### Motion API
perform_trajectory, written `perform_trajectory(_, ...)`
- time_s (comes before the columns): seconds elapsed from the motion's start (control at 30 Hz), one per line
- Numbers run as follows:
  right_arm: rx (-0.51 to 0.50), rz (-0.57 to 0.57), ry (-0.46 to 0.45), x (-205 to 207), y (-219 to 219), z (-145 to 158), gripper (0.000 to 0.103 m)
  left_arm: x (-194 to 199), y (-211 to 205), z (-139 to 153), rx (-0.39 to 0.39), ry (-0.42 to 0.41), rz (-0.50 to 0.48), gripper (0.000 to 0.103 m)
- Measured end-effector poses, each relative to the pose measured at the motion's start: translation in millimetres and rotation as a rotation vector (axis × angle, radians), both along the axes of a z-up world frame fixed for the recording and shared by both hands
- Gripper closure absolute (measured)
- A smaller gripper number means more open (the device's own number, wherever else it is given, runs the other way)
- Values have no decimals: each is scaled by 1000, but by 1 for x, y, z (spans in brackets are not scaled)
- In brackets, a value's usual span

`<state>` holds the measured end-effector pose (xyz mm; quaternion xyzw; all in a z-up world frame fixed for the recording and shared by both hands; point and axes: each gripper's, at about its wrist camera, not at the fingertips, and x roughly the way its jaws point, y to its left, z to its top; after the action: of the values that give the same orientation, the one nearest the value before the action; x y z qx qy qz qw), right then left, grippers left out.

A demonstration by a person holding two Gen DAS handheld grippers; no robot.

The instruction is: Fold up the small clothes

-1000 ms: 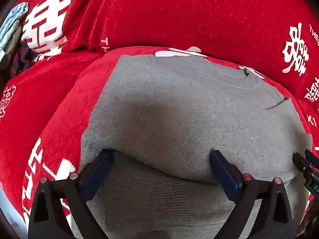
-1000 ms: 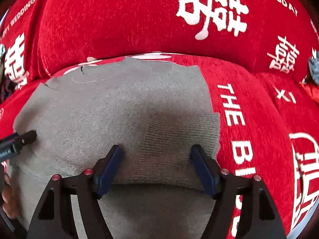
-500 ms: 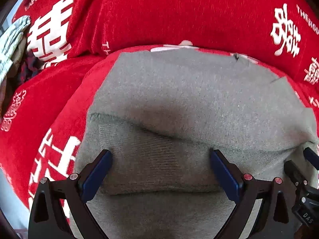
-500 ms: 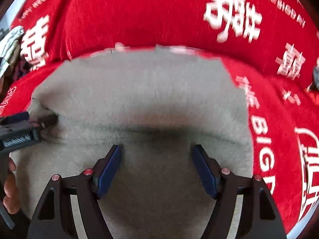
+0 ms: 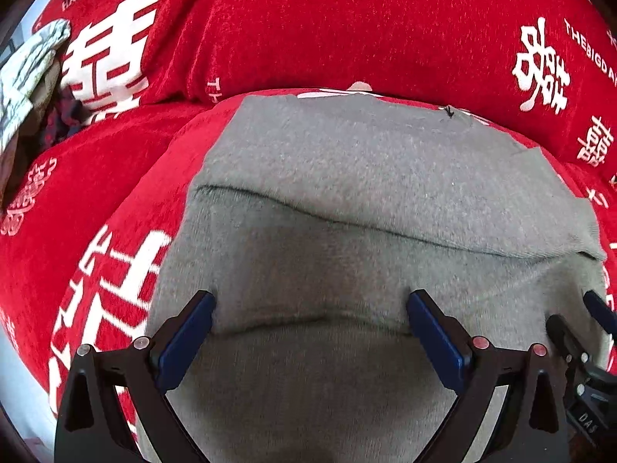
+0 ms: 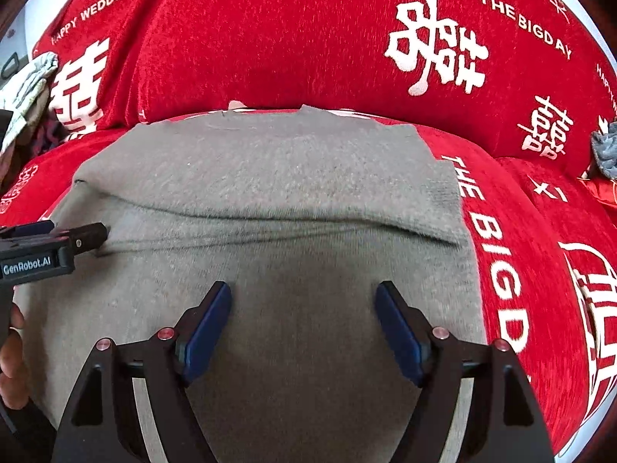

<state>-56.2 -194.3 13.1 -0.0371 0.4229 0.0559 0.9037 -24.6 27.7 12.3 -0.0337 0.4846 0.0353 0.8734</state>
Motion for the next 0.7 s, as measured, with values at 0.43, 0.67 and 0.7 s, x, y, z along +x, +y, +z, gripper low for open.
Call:
perform_trajectory(0.43, -10, 26, -40, -38, -3, -2, 22, -44, -2, -5, 29, -23, -27, 0)
perform_trajectory(0.67, -8, 33, -40, -55, -6, -2, 22, -60, -1, -6, 17, -25, -30, 0)
perform_trajectory(0.7, -10, 36, -42, -59, -7, -2, 22, -63, -1, -6, 16, -25, -31, 0)
